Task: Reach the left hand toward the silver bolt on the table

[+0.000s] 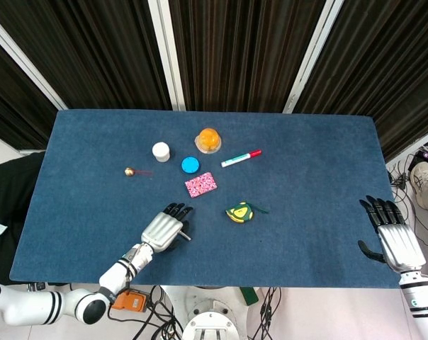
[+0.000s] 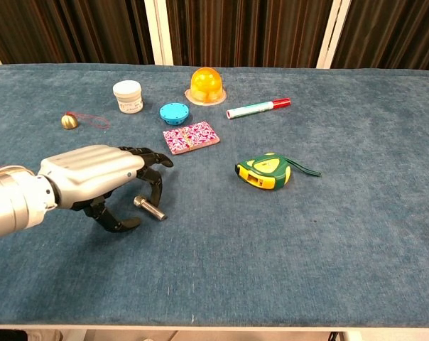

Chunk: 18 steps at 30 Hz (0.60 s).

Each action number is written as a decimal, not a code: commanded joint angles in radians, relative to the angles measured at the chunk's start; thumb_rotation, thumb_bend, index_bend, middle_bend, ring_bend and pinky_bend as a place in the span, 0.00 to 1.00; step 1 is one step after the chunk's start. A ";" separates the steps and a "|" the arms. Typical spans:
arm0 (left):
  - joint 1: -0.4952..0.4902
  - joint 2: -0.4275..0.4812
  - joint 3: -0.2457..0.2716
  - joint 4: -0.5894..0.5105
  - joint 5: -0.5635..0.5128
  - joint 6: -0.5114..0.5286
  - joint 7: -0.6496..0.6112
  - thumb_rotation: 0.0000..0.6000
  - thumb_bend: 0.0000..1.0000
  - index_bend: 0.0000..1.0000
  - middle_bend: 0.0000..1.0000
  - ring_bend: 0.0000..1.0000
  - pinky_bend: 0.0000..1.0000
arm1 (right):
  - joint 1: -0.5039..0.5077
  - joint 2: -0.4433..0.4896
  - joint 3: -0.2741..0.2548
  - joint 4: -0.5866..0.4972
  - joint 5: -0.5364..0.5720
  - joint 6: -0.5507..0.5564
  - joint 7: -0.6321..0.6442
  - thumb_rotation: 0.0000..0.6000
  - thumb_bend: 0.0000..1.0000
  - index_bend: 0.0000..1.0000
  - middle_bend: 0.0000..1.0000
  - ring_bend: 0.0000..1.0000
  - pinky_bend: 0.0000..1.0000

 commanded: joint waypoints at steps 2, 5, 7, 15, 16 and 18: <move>-0.004 -0.001 0.002 -0.001 -0.003 0.007 0.000 1.00 0.35 0.50 0.08 0.00 0.10 | 0.000 0.000 0.000 0.000 0.001 -0.001 0.000 1.00 0.46 0.04 0.08 0.07 0.08; -0.009 -0.002 0.004 -0.002 -0.006 0.011 0.001 1.00 0.37 0.52 0.08 0.00 0.10 | 0.001 -0.001 -0.001 0.000 0.000 -0.002 -0.001 1.00 0.46 0.04 0.08 0.07 0.08; -0.012 -0.003 0.005 -0.001 -0.011 0.011 -0.003 1.00 0.39 0.53 0.09 0.00 0.10 | 0.001 -0.001 -0.002 -0.001 0.000 -0.003 -0.003 1.00 0.46 0.04 0.08 0.07 0.08; -0.022 -0.001 0.010 -0.002 -0.026 0.017 -0.003 1.00 0.49 0.57 0.10 0.00 0.10 | 0.001 0.000 -0.002 -0.001 -0.001 -0.003 0.000 1.00 0.46 0.04 0.08 0.07 0.08; -0.022 0.001 0.010 -0.005 -0.025 0.020 -0.002 1.00 0.50 0.57 0.11 0.00 0.10 | 0.001 -0.001 -0.003 -0.001 -0.001 -0.004 0.000 1.00 0.46 0.04 0.08 0.07 0.08; -0.024 0.008 0.010 -0.015 -0.023 0.027 -0.003 1.00 0.52 0.58 0.11 0.00 0.10 | 0.001 0.000 -0.003 -0.001 -0.001 -0.004 0.001 1.00 0.46 0.04 0.08 0.07 0.08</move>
